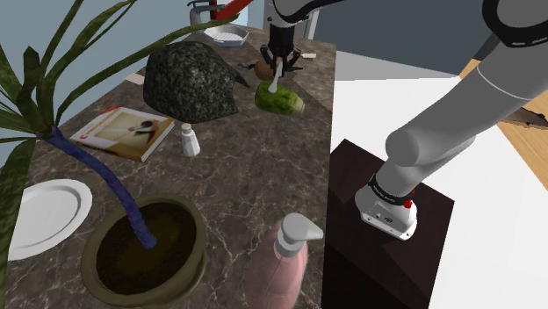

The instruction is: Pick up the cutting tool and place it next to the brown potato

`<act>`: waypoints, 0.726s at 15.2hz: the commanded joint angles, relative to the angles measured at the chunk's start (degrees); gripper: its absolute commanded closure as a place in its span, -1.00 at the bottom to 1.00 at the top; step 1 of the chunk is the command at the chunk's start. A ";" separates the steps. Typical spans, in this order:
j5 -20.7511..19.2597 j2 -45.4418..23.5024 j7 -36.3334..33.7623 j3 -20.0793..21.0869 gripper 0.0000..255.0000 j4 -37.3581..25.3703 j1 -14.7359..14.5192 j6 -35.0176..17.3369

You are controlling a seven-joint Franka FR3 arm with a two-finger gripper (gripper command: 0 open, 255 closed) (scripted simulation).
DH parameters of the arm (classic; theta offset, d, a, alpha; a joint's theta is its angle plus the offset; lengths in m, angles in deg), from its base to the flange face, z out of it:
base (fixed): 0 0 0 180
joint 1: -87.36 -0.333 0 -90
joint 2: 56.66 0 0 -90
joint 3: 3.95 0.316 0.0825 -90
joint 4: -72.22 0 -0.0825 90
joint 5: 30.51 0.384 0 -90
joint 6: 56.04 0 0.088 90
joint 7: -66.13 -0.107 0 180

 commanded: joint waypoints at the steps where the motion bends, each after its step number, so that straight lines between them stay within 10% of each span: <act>1: -0.16 0.08 2.78 -1.61 1.00 0.45 1.16 -0.55; 11: -3.31 -6.07 14.20 -8.44 1.00 -5.36 7.31 -1.25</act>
